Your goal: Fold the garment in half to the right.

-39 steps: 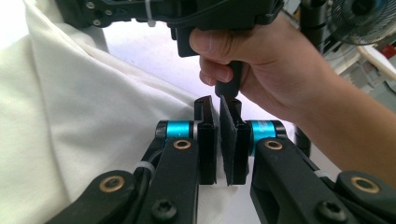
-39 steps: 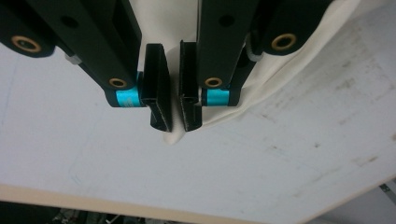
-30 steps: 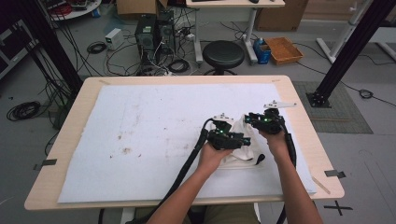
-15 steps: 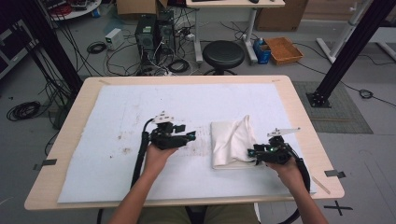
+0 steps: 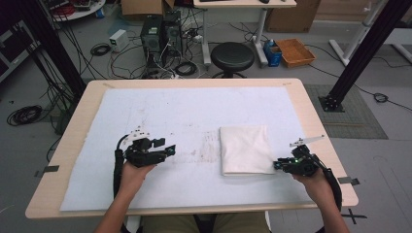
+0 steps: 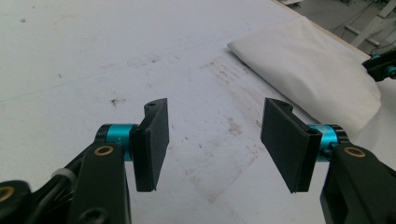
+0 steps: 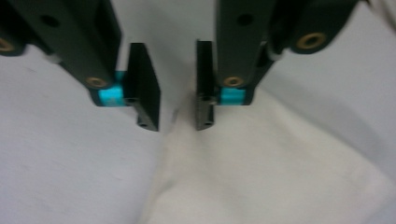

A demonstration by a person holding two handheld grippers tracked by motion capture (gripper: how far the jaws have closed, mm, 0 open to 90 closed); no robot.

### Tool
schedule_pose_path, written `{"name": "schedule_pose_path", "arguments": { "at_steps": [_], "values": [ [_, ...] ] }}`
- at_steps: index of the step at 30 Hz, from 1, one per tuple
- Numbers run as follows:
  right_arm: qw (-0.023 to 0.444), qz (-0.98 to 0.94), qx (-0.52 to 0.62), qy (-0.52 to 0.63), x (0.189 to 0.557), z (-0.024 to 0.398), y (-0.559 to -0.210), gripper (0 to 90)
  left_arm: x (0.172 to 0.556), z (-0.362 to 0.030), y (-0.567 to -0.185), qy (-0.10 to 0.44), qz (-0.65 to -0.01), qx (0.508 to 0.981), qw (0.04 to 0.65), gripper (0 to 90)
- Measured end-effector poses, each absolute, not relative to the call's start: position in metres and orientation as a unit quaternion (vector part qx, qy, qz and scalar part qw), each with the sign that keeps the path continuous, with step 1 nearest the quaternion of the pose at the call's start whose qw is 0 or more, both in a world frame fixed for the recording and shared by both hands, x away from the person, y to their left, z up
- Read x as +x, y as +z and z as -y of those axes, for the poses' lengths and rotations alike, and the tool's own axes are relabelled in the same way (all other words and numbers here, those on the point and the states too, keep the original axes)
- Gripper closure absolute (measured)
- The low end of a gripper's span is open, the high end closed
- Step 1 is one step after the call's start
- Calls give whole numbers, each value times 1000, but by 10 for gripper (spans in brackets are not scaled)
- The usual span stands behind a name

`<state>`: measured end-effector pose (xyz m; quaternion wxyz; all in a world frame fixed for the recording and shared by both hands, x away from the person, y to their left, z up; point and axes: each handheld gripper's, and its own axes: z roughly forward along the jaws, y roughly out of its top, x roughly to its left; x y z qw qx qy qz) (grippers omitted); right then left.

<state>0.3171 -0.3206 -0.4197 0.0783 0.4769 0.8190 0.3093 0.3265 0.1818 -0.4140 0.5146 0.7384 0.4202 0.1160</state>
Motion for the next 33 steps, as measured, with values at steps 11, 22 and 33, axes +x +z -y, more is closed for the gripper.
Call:
{"name": "schedule_pose_path", "arguments": {
  "at_steps": [11, 22, 33],
  "values": [
    [155, -809, 418, 382, 371, 266, -398, 654, 330, -184, -417, 125, -416, 735, 520, 417],
    [148, -851, 394, 314, 421, 204, -434, 549, 329, -200, -420, 183, -415, 702, 549, 249],
    [161, -843, 399, 324, 371, 249, -418, 590, 328, -204, -421, 183, -419, 699, 550, 249]
  ]
}}
